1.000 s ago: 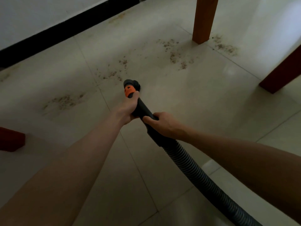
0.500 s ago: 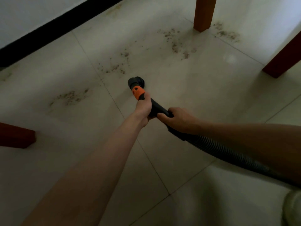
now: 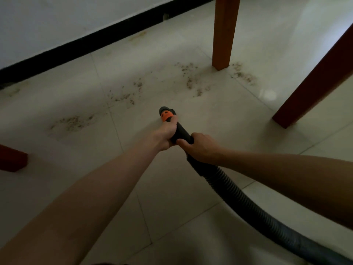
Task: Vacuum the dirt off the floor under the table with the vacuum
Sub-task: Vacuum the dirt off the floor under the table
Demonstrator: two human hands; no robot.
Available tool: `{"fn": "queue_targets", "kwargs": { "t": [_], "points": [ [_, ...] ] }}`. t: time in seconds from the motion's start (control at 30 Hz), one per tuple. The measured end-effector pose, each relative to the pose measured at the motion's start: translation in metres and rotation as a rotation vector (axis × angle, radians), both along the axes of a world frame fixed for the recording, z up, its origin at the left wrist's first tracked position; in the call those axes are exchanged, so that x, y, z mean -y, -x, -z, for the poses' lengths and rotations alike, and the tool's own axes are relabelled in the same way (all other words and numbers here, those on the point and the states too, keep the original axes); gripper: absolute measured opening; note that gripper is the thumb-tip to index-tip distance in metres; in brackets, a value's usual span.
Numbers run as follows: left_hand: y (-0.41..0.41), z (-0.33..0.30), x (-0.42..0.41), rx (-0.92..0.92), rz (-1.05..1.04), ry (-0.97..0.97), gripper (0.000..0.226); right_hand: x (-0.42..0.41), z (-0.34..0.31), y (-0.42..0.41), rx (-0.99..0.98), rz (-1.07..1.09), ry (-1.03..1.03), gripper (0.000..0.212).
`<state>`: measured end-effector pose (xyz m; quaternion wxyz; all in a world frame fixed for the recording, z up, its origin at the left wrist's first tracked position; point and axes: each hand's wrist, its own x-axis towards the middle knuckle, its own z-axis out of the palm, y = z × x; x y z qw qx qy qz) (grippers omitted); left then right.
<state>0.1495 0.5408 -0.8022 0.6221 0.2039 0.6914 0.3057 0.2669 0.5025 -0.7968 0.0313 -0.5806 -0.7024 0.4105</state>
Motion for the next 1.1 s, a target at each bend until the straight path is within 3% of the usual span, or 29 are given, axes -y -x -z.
{"fn": "queue_targets", "kwargs": {
  "t": [0.33, 0.57, 0.8, 1.1],
  "points": [
    [-0.064, -0.016, -0.023, -0.090, -0.054, 0.047, 0.037, -0.034, 0.008, -0.065, -0.063, -0.092, 0.026, 0.043],
    [-0.086, -0.004, -0.040, -0.142, -0.147, 0.081, 0.051, -0.053, 0.020, -0.086, -0.123, -0.153, 0.028, 0.043],
    [-0.080, -0.005, -0.049, -0.295, -0.192, 0.134, 0.037, -0.063, 0.025, -0.080, -0.202, -0.197, 0.071, 0.045],
    [-0.082, 0.009, -0.039, -0.242, -0.316, 0.072, 0.037, -0.062, 0.027, -0.083, -0.131, -0.239, 0.063, 0.042]
  ]
}}
